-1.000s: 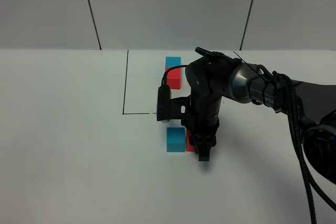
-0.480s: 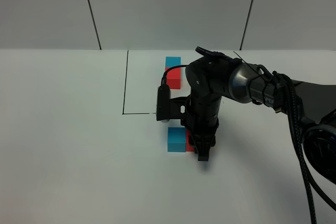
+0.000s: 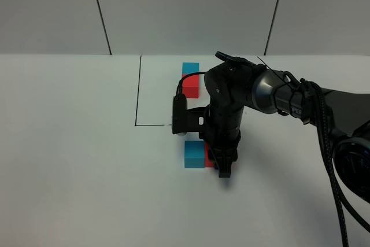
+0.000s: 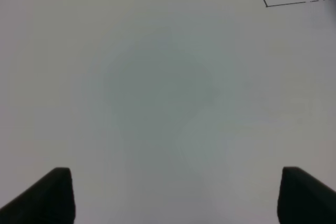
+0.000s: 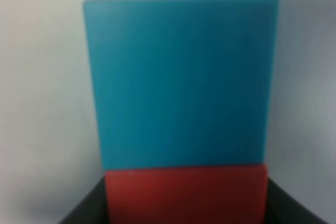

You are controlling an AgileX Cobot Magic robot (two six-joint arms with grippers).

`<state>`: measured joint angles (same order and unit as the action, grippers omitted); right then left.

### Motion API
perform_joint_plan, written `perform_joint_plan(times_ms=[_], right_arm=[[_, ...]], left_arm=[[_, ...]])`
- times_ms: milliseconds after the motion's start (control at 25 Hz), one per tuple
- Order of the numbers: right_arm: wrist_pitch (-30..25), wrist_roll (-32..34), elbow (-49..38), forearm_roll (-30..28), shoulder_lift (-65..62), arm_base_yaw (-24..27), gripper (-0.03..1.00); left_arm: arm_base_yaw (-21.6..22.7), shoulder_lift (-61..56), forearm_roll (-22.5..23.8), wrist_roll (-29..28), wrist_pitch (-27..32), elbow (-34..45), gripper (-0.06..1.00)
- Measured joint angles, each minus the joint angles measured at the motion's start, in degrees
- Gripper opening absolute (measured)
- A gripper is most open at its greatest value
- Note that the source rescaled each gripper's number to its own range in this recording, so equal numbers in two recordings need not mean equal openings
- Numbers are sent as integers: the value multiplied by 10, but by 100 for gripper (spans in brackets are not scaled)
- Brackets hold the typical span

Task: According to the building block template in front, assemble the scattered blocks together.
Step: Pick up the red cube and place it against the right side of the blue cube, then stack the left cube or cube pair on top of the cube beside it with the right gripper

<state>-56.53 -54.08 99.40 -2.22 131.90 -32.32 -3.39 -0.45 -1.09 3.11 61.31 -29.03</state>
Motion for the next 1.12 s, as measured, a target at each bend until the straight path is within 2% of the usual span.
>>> perform_joint_plan(times_ms=[240,320,360,600,640,800,960,1120], right_arm=[[1,0,0,1,0,0,0],[7,1,0,3,0,0,8],[11,3,0,6,0,0,16],[14,36,0,3,-17,0,97],[14,44,0,1,-25,0,100],[-17,108,0,-1,-80,-1,100],[-52,228,0,12,-158,6,100],[-30,369,-16,2,-240,48,100]], left_arm=[[0,0,0,0,0,0,69],[0,0,0,0,0,0,69],[0,0,0,0,0,0,69],[0,0,0,1,0,0,69],[0,0,0,1,0,0,69],[0,0,0,1,0,0,69],[0,0,0,1,0,0,69],[0,0,0,1,0,0,69]])
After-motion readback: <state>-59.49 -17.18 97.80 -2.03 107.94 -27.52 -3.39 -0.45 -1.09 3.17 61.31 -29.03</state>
